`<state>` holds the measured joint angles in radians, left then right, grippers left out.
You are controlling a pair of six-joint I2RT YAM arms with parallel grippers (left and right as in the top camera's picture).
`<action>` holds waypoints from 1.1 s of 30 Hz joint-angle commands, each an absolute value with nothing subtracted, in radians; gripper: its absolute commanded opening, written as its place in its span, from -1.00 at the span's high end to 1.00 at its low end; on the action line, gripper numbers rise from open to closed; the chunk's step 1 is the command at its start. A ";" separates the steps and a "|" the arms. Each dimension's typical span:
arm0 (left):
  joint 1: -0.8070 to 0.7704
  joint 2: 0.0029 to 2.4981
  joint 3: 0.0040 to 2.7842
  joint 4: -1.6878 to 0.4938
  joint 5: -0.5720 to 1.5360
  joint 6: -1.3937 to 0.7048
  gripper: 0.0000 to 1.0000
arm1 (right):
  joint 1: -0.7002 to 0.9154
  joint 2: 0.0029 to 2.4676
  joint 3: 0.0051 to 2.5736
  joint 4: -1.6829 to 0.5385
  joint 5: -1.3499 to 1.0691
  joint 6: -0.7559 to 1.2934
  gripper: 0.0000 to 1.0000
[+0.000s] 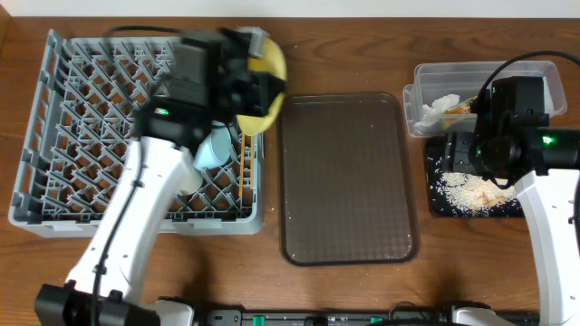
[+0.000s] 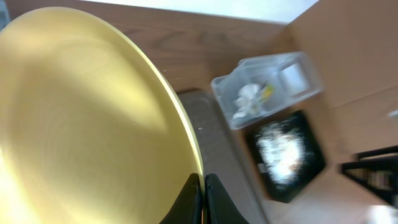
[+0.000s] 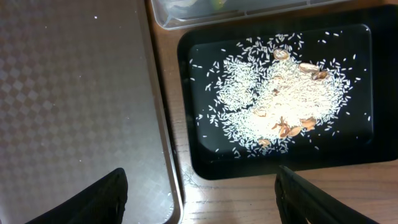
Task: Sort waste into correct bins and load items into the dishwasher rack
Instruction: 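Lift the yellow plate and stand it upright in the rack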
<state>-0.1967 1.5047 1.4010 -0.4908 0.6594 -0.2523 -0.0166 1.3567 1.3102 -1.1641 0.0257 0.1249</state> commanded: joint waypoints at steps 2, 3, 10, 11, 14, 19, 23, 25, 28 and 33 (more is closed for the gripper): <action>-0.057 1.537 1.399 -0.488 1.096 -0.290 0.88 | -0.023 1.353 1.328 -1.166 0.029 0.115 -0.48; -0.028 1.550 1.399 -0.488 1.159 -0.290 0.88 | -0.023 1.353 1.328 -1.165 0.029 0.115 -0.48; 0.078 1.638 1.397 -0.501 1.332 -0.294 0.88 | -0.023 1.353 1.328 -1.164 0.029 0.115 -0.47; 0.086 1.651 1.397 -0.506 1.331 -0.293 0.87 | -0.023 1.353 1.328 -1.165 0.029 0.115 -0.48; 0.105 1.696 1.397 -0.516 1.325 -0.293 0.88 | -0.023 1.353 1.328 -1.168 0.029 0.115 -0.47; 0.123 1.775 1.395 -0.522 1.280 -0.289 0.87 | -0.023 1.353 1.328 -1.167 0.029 0.115 -0.48; 0.124 1.827 1.395 -0.569 1.143 -0.289 0.88 | -0.023 1.353 1.328 -1.168 0.029 0.115 -0.48; 0.124 1.843 1.395 -0.576 1.139 -0.286 0.88 | -0.023 1.353 1.328 -1.168 0.029 0.115 -0.48; 0.124 1.844 1.395 -0.575 1.139 -0.286 0.44 | -0.023 1.353 1.328 -1.167 0.029 0.115 -0.48; 0.124 1.828 1.395 -0.579 1.139 -0.287 -0.16 | -0.023 1.353 1.328 -1.167 0.030 0.115 -0.49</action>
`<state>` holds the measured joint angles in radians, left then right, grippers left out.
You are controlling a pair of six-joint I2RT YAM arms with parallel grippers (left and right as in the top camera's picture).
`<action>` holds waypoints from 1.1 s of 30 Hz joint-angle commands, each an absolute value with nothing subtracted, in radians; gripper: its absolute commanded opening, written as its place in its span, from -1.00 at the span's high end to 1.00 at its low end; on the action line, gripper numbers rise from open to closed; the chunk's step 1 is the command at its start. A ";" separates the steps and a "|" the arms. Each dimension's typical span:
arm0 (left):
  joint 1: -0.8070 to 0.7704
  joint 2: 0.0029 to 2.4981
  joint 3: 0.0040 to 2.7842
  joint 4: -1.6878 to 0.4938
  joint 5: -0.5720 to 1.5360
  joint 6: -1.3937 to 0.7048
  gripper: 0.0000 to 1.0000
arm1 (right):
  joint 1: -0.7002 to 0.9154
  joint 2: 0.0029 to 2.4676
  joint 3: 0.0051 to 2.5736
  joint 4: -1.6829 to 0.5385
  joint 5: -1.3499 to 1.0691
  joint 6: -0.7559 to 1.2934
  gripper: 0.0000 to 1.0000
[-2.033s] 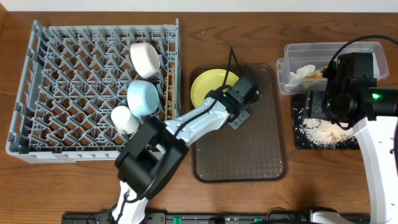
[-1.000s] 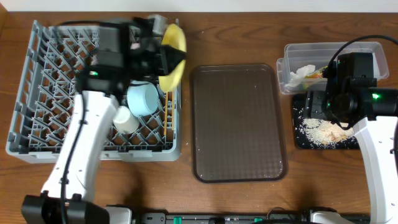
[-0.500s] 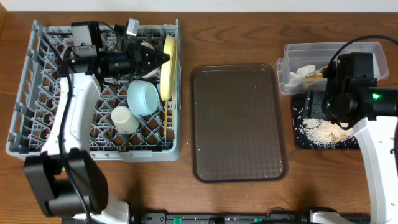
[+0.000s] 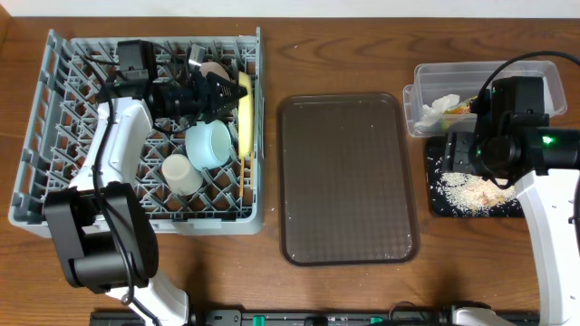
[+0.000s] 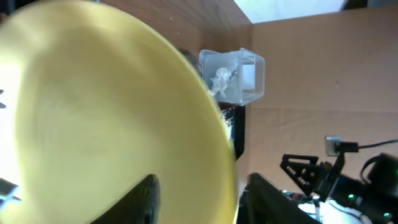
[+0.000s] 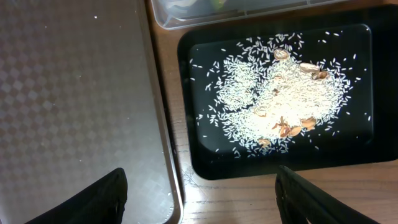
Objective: Sort waste into correct bins and load items into the dishwasher rack
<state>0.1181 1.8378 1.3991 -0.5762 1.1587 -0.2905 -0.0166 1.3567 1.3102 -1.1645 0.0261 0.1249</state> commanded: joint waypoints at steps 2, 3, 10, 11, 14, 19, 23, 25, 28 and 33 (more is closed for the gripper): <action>0.124 1.813 1.396 -0.578 1.135 -0.286 -0.21 | -0.023 1.353 1.328 -1.166 0.030 0.115 -0.49; 0.124 1.804 1.396 -0.578 1.127 -0.286 -0.22 | -0.023 1.353 1.328 -1.166 0.030 0.115 -0.49; 0.124 1.681 1.396 -0.579 0.929 -0.262 -0.28 | -0.023 1.353 1.328 -1.103 -0.006 0.115 -0.61; 0.123 1.658 1.396 -0.579 0.892 -0.255 -0.28 | -0.023 1.353 1.328 -1.084 -0.023 0.115 -0.63; 0.115 1.591 1.396 -0.592 0.733 -0.230 -0.28 | -0.017 1.356 1.328 -0.995 -0.083 0.115 -0.66; 0.081 1.528 1.396 -0.717 0.294 -0.222 -0.34 | 0.007 1.396 1.328 -0.848 -0.160 0.075 -0.68; 0.072 1.528 1.395 -0.890 0.113 -0.222 -0.44 | 0.005 1.467 1.328 -0.859 -0.166 0.043 -0.76; 0.073 1.528 1.396 -0.977 0.075 -0.222 -0.45 | 0.005 1.500 1.328 -0.908 -0.166 0.042 -0.82; 0.074 1.528 1.395 -1.093 0.025 -0.222 -0.45 | 0.005 1.524 1.328 -0.975 -0.161 0.035 -0.92; 0.073 1.518 1.395 -1.196 -0.011 -0.208 -0.46 | 0.005 1.505 1.328 -1.058 -0.159 0.059 -0.98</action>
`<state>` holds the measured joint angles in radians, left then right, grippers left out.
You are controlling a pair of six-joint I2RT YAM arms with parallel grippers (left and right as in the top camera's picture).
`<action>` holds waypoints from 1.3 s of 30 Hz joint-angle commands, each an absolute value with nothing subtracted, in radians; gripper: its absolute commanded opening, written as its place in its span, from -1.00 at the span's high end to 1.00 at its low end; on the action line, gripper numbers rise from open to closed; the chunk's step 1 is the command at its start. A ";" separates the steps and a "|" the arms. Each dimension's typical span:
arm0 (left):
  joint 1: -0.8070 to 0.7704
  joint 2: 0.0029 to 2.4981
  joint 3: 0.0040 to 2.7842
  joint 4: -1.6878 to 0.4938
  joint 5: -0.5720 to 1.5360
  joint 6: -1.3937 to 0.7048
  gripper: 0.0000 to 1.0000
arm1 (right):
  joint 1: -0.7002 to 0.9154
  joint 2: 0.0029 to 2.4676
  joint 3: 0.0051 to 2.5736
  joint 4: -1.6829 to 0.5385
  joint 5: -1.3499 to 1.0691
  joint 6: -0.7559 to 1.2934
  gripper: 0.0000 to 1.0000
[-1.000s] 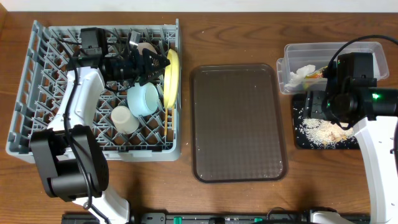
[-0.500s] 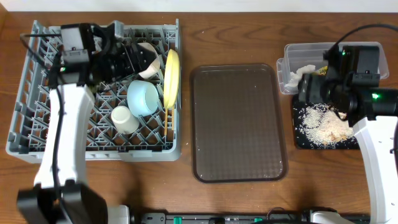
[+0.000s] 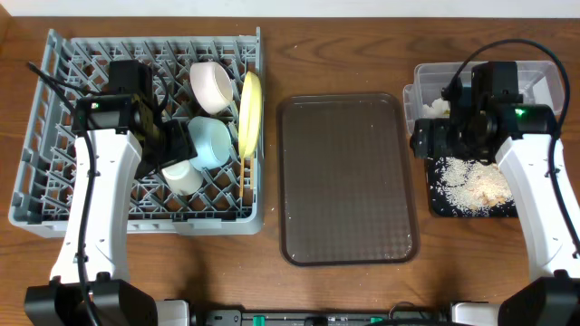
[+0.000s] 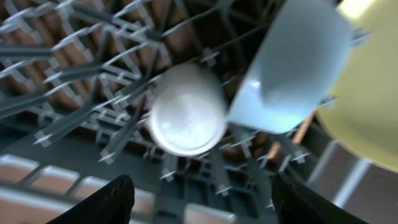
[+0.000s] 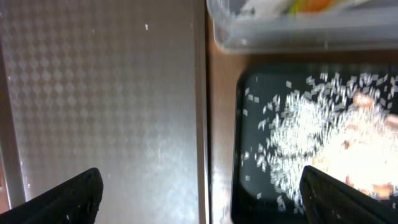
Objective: Sort waste into correct bins and load items into the dishwasher rack
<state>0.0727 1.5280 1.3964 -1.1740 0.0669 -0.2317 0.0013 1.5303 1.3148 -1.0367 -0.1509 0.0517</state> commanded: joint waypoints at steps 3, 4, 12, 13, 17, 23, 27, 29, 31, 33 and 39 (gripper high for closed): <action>0.062 1.475 1.380 -1.194 -0.012 -0.191 -0.46 | 0.005 1.478 1.327 -1.095 -0.123 0.075 -0.99; 0.056 1.452 1.368 -1.183 -0.012 -0.178 -0.45 | 0.005 1.466 1.325 -1.101 -0.105 0.083 -0.98; -0.058 1.114 1.128 -0.978 -0.013 -0.073 -0.54 | 0.005 1.201 1.167 -0.965 -0.060 0.100 -0.99; -0.068 1.066 1.092 -0.955 -0.013 -0.071 -0.55 | 0.005 1.145 1.124 -0.930 -0.060 0.100 -0.99; -0.086 0.888 0.973 -0.907 -0.011 -0.086 -0.55 | 0.005 0.940 0.968 -0.836 -0.042 0.092 -0.98; -0.086 0.750 0.925 -0.906 -0.007 -0.087 -0.74 | 0.005 0.756 0.842 -0.831 0.011 0.093 -0.99; -0.086 0.739 0.925 -0.915 -0.008 -0.086 -0.74 | 0.005 0.725 0.829 -0.881 0.011 0.093 -0.98; -0.086 0.741 0.925 -0.918 -0.008 -0.086 -0.75 | 0.005 0.725 0.829 -0.910 0.010 0.093 -0.98; -0.086 0.743 0.925 -0.918 -0.008 -0.086 -0.75 | 0.005 0.727 0.829 -0.935 0.010 0.093 -0.98; -0.086 0.744 0.925 -0.918 -0.008 -0.086 -0.75 | 0.005 0.727 0.829 -0.950 0.011 0.093 -0.99; -0.086 0.744 0.925 -0.918 -0.008 -0.086 -0.75 | 0.005 0.727 0.829 -0.974 0.011 0.093 -0.98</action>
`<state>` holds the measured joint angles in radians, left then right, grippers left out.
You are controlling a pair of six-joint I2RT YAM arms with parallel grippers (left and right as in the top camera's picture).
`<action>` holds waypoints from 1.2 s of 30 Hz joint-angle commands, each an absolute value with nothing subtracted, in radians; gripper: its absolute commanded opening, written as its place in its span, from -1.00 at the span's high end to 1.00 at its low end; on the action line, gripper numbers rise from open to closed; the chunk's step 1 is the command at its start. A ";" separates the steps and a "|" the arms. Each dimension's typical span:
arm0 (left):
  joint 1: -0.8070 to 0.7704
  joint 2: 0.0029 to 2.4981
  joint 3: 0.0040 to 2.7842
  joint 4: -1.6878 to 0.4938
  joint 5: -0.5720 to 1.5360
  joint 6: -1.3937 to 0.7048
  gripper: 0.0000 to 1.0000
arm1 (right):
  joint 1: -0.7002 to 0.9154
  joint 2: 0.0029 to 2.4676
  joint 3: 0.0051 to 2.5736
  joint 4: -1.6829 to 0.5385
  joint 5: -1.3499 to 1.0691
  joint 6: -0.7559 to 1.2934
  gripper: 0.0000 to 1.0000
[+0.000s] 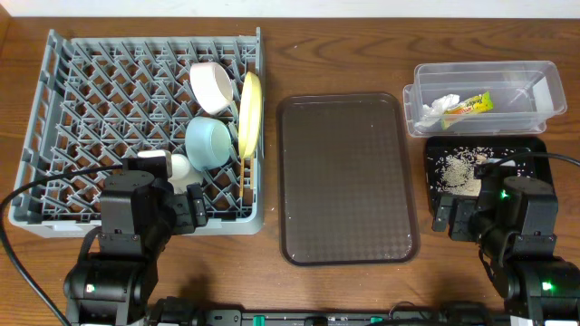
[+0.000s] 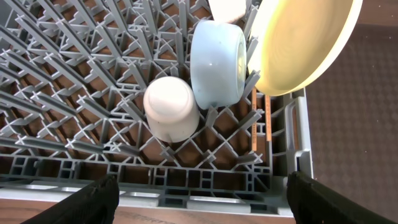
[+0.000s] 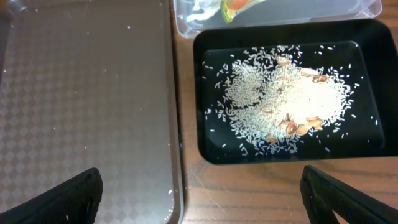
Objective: Sort waste into correct bins and load items into the dishwasher rack
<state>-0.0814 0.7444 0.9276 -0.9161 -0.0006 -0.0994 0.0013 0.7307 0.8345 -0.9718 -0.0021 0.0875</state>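
The yellow plate [image 1: 249, 113] stands on edge in the right side of the grey dishwasher rack [image 1: 54, 109], beside a blue bowl [image 1: 207, 143], a white cup [image 1: 179, 167] and a pale bowl [image 1: 210, 83]. In the left wrist view the yellow plate [image 2: 305, 43] and white cup [image 2: 171, 109] lie ahead. My left gripper [image 2: 202, 180] is open over the rack's front wall, holding nothing. My right gripper [image 3: 200, 174] is open above bare wood between the brown tray [image 3: 81, 93] and the black bin [image 3: 289, 155] of rice.
The brown tray [image 1: 346, 177] lies in the middle with only crumbs on it. A clear bin [image 1: 480, 109] with wrappers stands at the back right, and the black bin [image 1: 444, 195] of rice sits in front of it. Both arms sit near the table's front edge.
My left gripper was low over the cup and blue bowl and is now back at the rack's front wall. My right arm has drawn back from the bins toward the table's front edge.
My left gripper first held the yellow plate above the rack's right side. Then the plate stood in the rack with the fingers open beside it. After that the plate stood alone while my left gripper hung over the cups. Now both arms are back at the front.
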 commanded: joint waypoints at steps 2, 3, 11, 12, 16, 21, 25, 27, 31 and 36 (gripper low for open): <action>-0.086 0.744 0.925 -0.918 -0.008 -0.086 -0.76 | 0.005 0.727 0.829 -0.978 0.011 0.093 -0.98; -0.086 0.744 0.925 -0.918 -0.008 -0.086 -0.76 | 0.005 0.727 0.829 -0.981 0.011 0.093 -0.98; -0.086 0.744 0.925 -0.918 -0.008 -0.086 -0.77 | 0.005 0.727 0.829 -0.982 0.011 0.093 -0.98; -0.086 0.744 0.925 -0.918 -0.008 -0.086 -0.77 | 0.005 0.727 0.829 -0.984 0.011 0.092 -0.98; -0.086 0.744 0.925 -0.918 -0.008 -0.086 -0.95 | 0.006 0.712 0.822 -0.962 0.011 0.092 -0.99; -0.086 0.744 0.925 -0.918 -0.008 -0.086 -0.96 | 0.015 0.626 0.765 -0.811 0.010 0.092 -0.98; -0.086 0.744 0.925 -0.918 -0.008 -0.086 -0.96 | 0.049 0.507 0.628 -0.614 0.011 0.092 -0.98; -0.086 0.744 0.925 -0.918 -0.008 -0.086 -0.96 | 0.067 0.444 0.553 -0.533 0.011 0.092 -0.99; -0.086 0.744 0.925 -0.918 -0.009 -0.086 -0.96 | 0.083 0.320 0.416 -0.414 0.007 0.093 -0.99; -0.086 0.744 0.925 -0.918 -0.008 -0.086 -0.96 | 0.086 0.215 0.272 -0.244 -0.005 0.093 -0.99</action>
